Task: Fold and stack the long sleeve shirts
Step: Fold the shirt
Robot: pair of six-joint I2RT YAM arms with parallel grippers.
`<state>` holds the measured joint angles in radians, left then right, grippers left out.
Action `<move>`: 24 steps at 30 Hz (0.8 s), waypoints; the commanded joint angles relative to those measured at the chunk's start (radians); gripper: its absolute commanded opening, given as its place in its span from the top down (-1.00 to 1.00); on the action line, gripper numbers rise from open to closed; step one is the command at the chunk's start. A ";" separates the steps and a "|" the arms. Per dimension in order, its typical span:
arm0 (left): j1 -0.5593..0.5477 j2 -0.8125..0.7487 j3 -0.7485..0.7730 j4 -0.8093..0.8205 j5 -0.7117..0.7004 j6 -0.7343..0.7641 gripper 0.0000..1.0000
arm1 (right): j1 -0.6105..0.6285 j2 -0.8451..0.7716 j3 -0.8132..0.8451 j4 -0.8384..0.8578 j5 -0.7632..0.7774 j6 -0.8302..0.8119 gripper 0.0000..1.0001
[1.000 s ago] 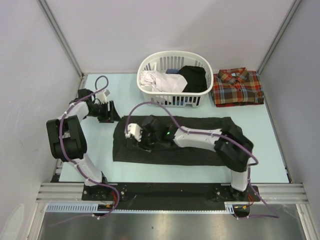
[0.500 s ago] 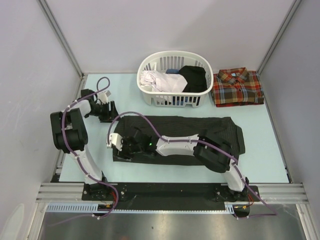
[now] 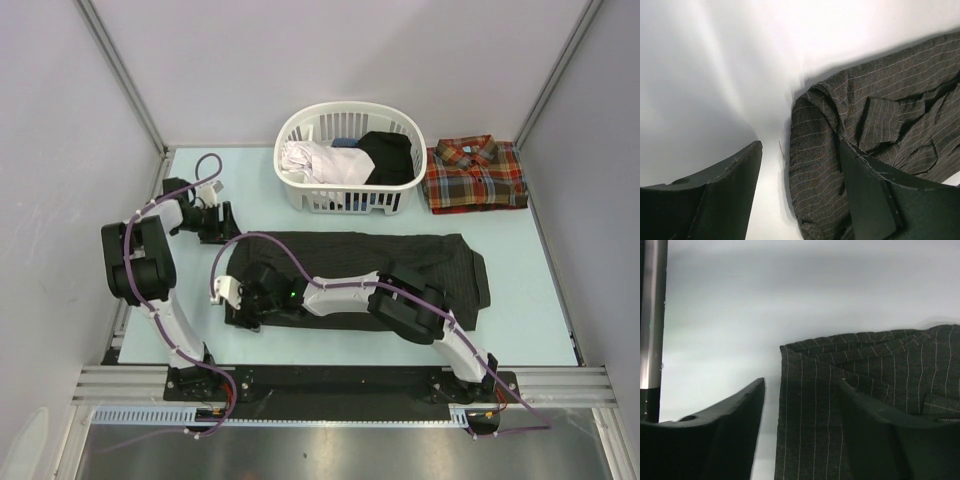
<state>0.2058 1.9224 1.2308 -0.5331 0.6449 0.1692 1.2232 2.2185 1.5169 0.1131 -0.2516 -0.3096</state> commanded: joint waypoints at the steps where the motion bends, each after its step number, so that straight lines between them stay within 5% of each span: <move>1: -0.020 0.030 -0.002 0.021 -0.042 0.073 -0.42 | 0.009 -0.006 -0.026 0.089 -0.028 -0.028 -0.38; 5: -0.054 0.029 -0.008 0.025 -0.048 0.095 -0.40 | 0.007 0.000 -0.047 0.102 -0.025 -0.037 -0.29; 15: -0.103 0.052 -0.014 0.062 0.004 0.064 -0.34 | -0.022 -0.008 -0.078 0.122 -0.006 -0.039 0.62; 20: -0.112 0.038 -0.010 0.062 0.025 0.056 0.33 | -0.031 -0.008 -0.060 0.132 0.008 -0.025 0.99; 24: -0.112 -0.008 -0.014 0.058 0.059 0.058 0.73 | -0.037 -0.023 -0.063 0.146 0.008 -0.008 1.00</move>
<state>0.1001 1.9507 1.2236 -0.4637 0.6579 0.2173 1.1980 2.2185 1.4494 0.2001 -0.2676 -0.3347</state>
